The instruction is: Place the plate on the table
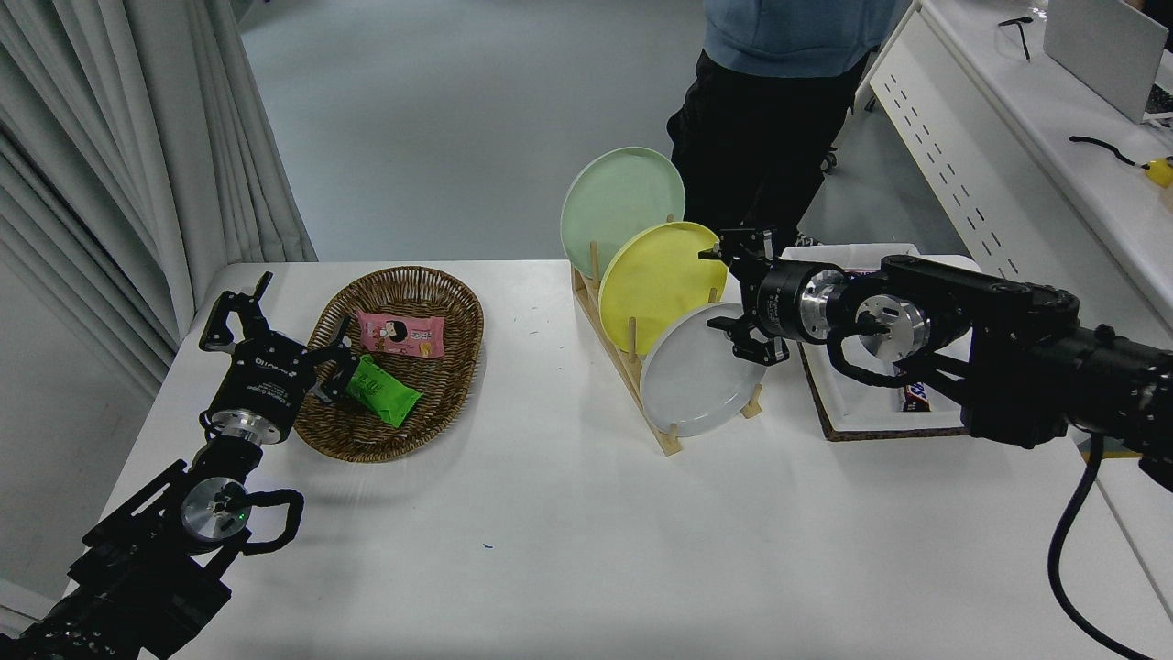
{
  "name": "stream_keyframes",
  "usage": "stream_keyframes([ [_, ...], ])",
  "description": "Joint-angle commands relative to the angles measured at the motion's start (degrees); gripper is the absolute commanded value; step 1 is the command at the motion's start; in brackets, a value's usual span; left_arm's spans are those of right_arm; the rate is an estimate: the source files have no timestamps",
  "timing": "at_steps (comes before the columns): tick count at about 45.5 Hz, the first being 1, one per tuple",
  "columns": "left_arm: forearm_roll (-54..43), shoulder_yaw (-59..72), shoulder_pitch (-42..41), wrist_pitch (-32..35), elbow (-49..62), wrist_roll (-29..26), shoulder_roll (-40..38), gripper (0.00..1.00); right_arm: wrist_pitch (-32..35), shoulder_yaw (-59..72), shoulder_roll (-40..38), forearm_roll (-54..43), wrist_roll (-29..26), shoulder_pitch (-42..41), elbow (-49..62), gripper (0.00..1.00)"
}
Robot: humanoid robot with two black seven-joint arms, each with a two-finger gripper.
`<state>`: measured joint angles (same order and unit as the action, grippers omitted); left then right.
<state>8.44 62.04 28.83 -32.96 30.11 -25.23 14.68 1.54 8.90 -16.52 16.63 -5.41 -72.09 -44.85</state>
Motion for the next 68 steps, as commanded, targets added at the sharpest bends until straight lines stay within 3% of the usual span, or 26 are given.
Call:
stream_keyframes([
  [1,0.0,0.01,0.0,0.0,0.03,0.01,0.0,1.0,0.05,-0.03,0.17,-0.02,-0.66,0.11,0.38,0.59],
  [20,0.0,0.01,0.0,0.0,-0.05,0.01,0.0,1.0,0.13,-0.64,-0.27,0.33,-5.05,0.02,-1.47,0.42],
  [40,0.0,0.01,0.0,0.0,-0.05,0.01,0.0,1.0,-0.04,-1.17,-0.35,0.51,-6.54,-0.51,-2.17,0.33],
  [49,0.0,0.01,0.0,0.0,-0.05,0.01,0.0,1.0,0.05,-1.17,-0.53,0.51,-6.9,-0.51,-2.17,0.21],
  [68,0.0,0.01,0.0,0.0,-0.05,0.01,0.0,1.0,-0.31,-1.26,-0.53,0.6,-7.25,-0.51,-2.17,0.19],
])
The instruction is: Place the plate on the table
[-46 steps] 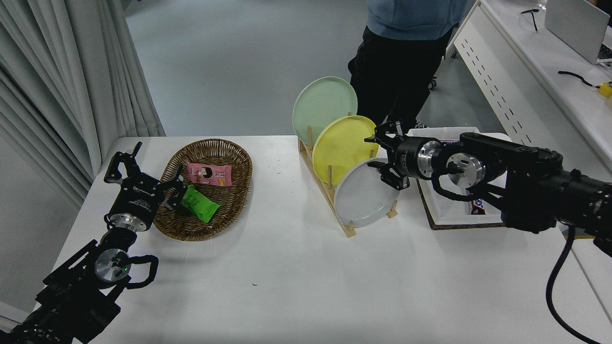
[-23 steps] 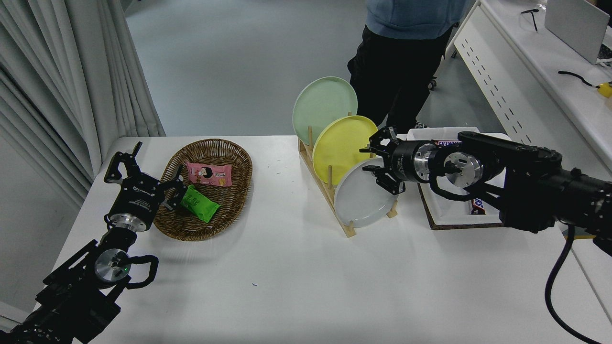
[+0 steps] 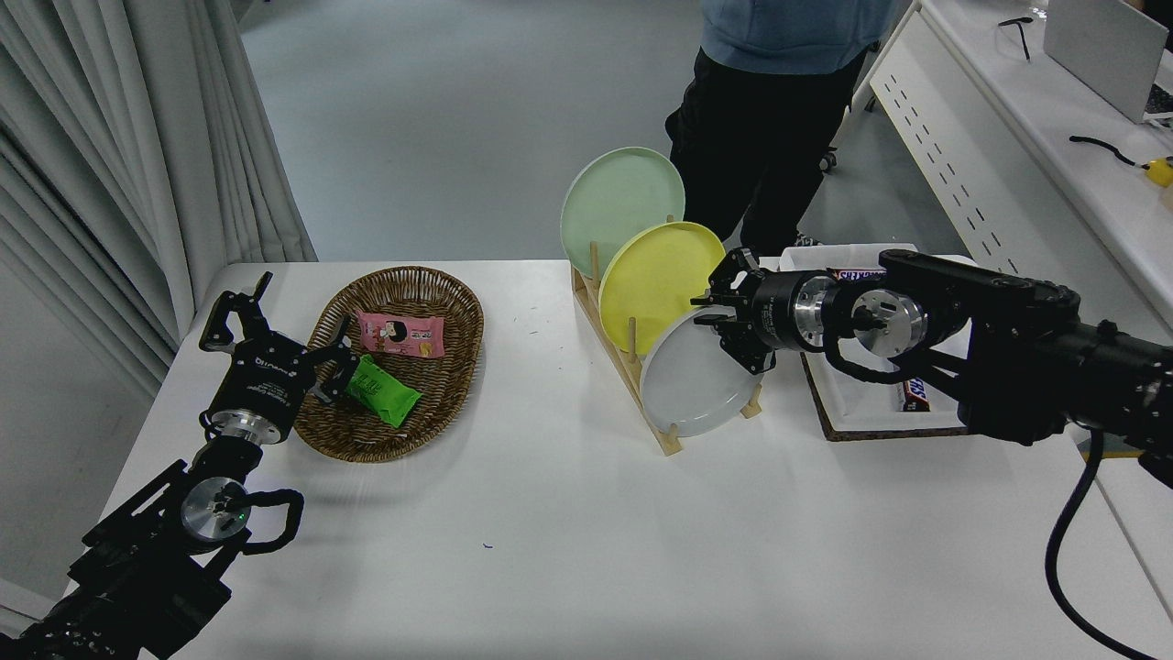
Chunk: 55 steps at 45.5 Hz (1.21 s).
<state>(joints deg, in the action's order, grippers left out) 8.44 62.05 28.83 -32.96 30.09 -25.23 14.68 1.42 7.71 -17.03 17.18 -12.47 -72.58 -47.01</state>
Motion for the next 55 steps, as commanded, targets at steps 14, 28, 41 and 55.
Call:
stream_keyframes([
  [14,0.0,0.0,0.0,0.0,-0.03,0.01,0.0,1.0,-0.28,-0.68,-0.02,0.05,-0.27,-0.02,-0.01,0.16],
  [28,0.0,0.0,0.0,0.0,0.05,0.01,0.0,1.0,-0.28,-0.68,-0.02,-0.12,-0.45,0.07,0.07,0.12],
  [41,0.0,-0.09,0.0,0.0,0.05,0.01,0.0,1.0,-0.28,-0.68,-0.02,-0.12,-1.06,0.07,0.07,0.06],
  [55,0.0,0.0,0.0,0.0,0.05,0.01,0.0,1.0,-0.19,-1.64,-0.02,-0.21,-1.24,0.07,-0.01,0.02],
])
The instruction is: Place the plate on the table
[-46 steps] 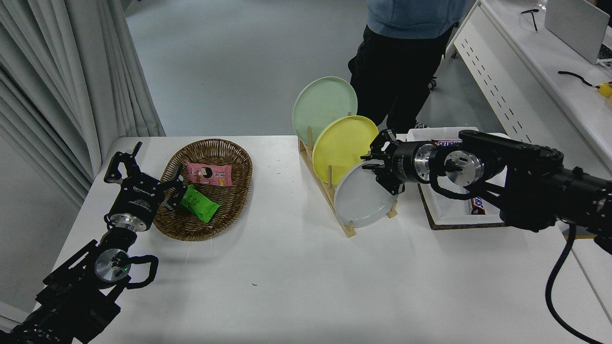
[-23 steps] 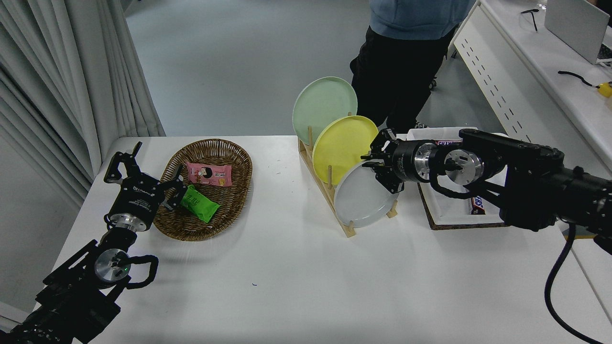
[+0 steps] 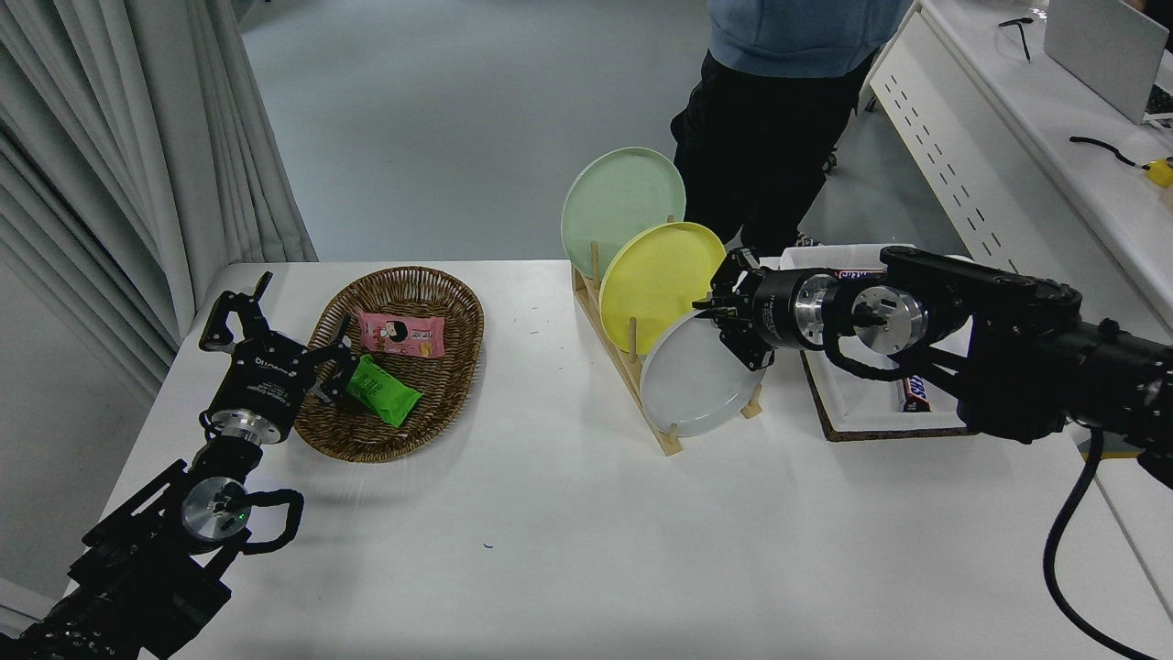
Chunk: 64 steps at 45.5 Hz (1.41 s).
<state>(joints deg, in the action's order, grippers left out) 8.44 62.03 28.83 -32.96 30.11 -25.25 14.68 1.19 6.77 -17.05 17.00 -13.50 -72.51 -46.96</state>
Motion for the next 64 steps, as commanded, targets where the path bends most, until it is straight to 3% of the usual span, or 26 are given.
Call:
stream_keyframes([
  [1,0.0,0.02,0.0,0.0,-0.05,0.02,0.0,1.0,0.04,-0.88,0.0,-0.03,-0.21,0.0,-0.06,0.01],
  [17,0.0,0.02,0.0,0.0,0.04,0.02,0.0,1.0,0.56,-2.29,-2.28,-0.12,-1.97,-0.87,-0.59,0.0],
  [42,0.0,0.02,0.0,0.0,-0.05,0.02,0.0,1.0,-0.4,-12.57,-12.83,0.58,-4.52,-2.99,-13.86,0.0],
  [64,0.0,0.02,0.0,0.0,-0.05,0.02,0.0,1.0,-6.02,-20.04,-17.58,10.69,-8.03,-6.32,-19.22,0.0],
])
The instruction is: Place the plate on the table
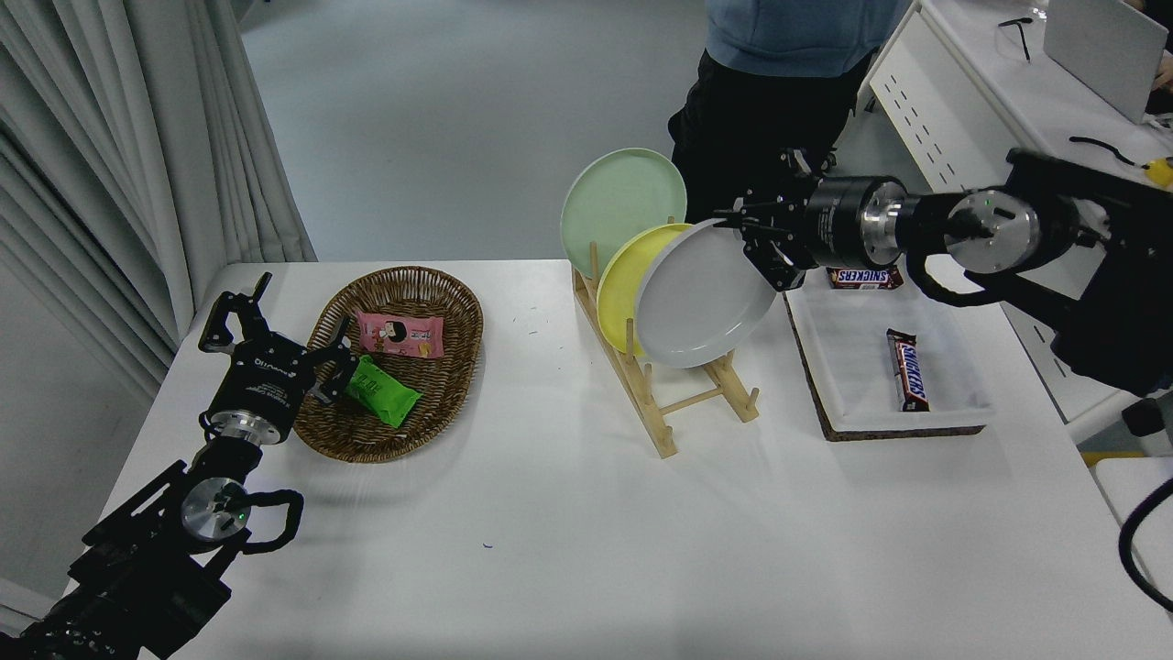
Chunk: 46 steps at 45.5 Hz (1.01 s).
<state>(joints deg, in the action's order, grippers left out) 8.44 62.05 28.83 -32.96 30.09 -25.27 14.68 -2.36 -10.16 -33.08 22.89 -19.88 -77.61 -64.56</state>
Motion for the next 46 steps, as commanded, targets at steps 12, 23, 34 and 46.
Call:
stream_keyframes([
  [12,0.0,0.0,0.0,0.0,-0.03,0.04,0.0,1.0,-10.73,-5.66,-1.55,7.52,-3.59,-3.68,-5.13,0.0],
  [23,0.0,0.0,0.0,0.0,-0.03,0.04,0.0,1.0,-24.35,-9.0,-1.63,8.57,-3.33,-6.85,-12.78,0.0],
  [34,0.0,0.0,0.0,0.0,-0.03,0.04,0.0,1.0,-36.83,-7.86,-1.2,25.87,-3.5,-13.26,-15.68,0.0],
  [46,0.0,0.0,0.0,0.0,-0.03,-0.05,0.0,1.0,-42.64,-6.9,-0.4,36.17,-6.57,-13.8,-14.46,0.0],
])
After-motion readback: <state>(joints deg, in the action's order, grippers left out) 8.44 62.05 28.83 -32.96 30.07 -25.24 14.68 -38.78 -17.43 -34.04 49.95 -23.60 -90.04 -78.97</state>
